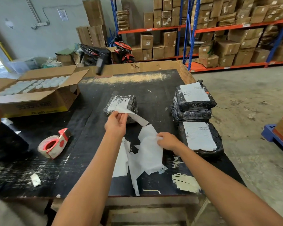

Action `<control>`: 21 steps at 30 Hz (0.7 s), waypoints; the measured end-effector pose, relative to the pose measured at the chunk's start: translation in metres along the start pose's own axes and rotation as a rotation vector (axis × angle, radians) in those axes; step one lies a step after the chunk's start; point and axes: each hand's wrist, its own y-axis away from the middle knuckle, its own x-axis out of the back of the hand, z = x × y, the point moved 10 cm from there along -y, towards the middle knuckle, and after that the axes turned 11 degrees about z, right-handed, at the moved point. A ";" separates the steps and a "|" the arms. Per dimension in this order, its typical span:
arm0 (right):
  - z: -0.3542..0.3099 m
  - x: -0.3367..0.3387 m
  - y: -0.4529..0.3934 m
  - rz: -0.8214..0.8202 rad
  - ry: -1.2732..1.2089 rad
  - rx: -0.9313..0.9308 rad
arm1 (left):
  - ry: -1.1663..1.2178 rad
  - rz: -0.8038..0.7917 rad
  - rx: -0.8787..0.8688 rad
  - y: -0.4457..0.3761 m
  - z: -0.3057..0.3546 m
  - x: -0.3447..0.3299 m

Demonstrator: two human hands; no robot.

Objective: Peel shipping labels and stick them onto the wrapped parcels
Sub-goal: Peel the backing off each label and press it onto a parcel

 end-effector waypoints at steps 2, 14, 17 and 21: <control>-0.006 0.013 -0.003 0.082 0.042 0.078 | -0.008 -0.024 -0.005 0.007 -0.002 -0.004; -0.093 0.084 0.042 0.658 -0.048 0.669 | -0.101 -0.097 0.000 0.055 -0.049 -0.034; -0.085 0.094 0.039 0.667 -0.105 0.620 | -0.135 -0.153 0.033 0.062 -0.062 -0.037; -0.056 0.102 0.027 0.622 -0.240 0.419 | -0.174 -0.207 0.013 0.059 -0.068 -0.034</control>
